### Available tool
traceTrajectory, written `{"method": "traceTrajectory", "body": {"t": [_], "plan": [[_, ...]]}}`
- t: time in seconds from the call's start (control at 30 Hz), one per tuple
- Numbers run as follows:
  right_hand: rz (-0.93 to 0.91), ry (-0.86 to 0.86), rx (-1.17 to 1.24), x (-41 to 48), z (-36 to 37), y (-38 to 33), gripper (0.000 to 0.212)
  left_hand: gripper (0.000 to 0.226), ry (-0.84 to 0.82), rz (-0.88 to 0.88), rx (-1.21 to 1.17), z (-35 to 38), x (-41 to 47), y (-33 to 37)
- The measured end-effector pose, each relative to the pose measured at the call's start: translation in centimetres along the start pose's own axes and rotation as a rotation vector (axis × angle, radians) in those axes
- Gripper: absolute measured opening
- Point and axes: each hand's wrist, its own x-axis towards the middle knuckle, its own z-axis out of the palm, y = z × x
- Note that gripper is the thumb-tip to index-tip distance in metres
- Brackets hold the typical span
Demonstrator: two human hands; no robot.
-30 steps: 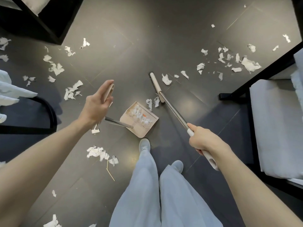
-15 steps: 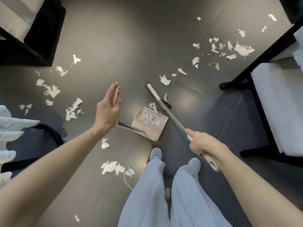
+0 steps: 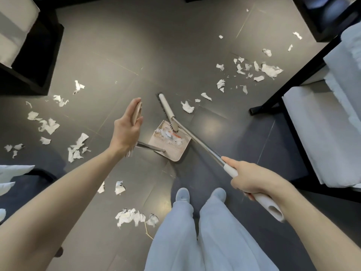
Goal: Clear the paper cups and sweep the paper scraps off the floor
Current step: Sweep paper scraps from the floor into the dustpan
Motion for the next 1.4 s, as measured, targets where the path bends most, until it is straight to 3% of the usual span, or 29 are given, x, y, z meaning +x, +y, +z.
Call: {"method": "traceTrajectory", "body": {"t": [0.37, 0.47, 0.6, 0.67, 0.97, 1.13, 1.4], "plan": [[0.091, 0.166, 0.228, 6.0, -10.4, 1.5, 0.083, 0.053, -0.023, 0.066, 0.013, 2.4, 10.1, 3.6], [0.126, 0.209, 0.198, 9.0, -13.6, 1.7, 0.084, 0.054, -0.054, 0.079, 0.008, 3.1, 13.3, 4.2], [0.160, 0.254, 0.146, 13.1, -18.8, 2.3, 0.085, 0.074, -0.121, 0.112, 0.069, 3.4, 18.0, 5.6], [0.175, 0.265, 0.154, 15.3, -20.9, 2.9, 0.084, 0.063, -0.154, 0.113, 0.114, 3.7, 19.5, 5.8], [0.196, 0.041, 0.441, 19.8, -20.7, -0.7, 0.083, 0.050, -0.115, 0.063, -0.049, 4.4, 23.9, 7.1], [0.207, -0.104, 0.616, 17.9, -18.5, -3.8, 0.081, 0.052, -0.180, 0.110, 0.045, 4.2, 27.8, 6.9], [0.201, -0.071, 0.851, 12.5, -20.0, -5.3, 0.080, 0.052, -0.304, 0.202, 0.098, 2.8, 30.6, 6.8]]}}
